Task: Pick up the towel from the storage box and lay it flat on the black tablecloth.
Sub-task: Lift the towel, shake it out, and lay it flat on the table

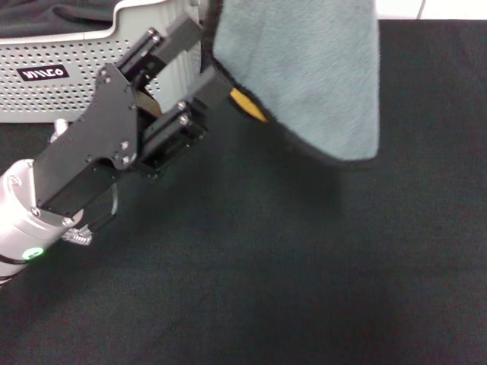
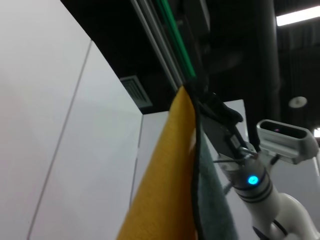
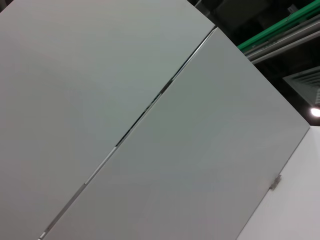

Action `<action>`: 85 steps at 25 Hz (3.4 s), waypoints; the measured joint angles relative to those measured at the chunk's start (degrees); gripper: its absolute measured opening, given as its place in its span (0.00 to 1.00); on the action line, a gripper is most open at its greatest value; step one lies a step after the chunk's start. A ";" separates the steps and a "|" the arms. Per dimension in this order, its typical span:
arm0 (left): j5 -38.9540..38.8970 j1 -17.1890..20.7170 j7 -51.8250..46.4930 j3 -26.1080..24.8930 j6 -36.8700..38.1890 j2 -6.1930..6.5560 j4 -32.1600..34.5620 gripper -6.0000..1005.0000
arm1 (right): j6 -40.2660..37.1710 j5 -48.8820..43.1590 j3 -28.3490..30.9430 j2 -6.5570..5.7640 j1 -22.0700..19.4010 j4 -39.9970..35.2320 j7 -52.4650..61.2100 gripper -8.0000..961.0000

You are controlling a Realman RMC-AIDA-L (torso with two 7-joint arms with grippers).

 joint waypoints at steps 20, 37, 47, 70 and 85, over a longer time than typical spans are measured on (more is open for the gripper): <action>-2.36 1.20 2.17 -0.10 1.19 -0.23 -0.17 0.66 | -2.37 0.25 -0.39 0.50 0.20 -0.58 0.68 0.02; 2.44 -0.65 2.38 1.25 1.26 0.17 0.04 0.65 | -3.10 0.87 -0.22 0.70 0.30 -1.54 0.72 0.01; 4.10 -1.06 2.42 1.29 1.28 0.18 0.26 0.65 | -2.74 0.86 0.68 0.70 0.42 -1.37 0.62 0.01; 4.15 -1.39 2.25 1.27 2.84 0.21 0.33 0.33 | -2.95 0.85 1.59 0.67 -0.01 -1.20 0.35 0.01; 4.12 -1.25 2.45 1.20 2.87 0.18 0.22 0.10 | -2.98 0.88 2.23 0.71 -0.03 -1.53 0.39 0.02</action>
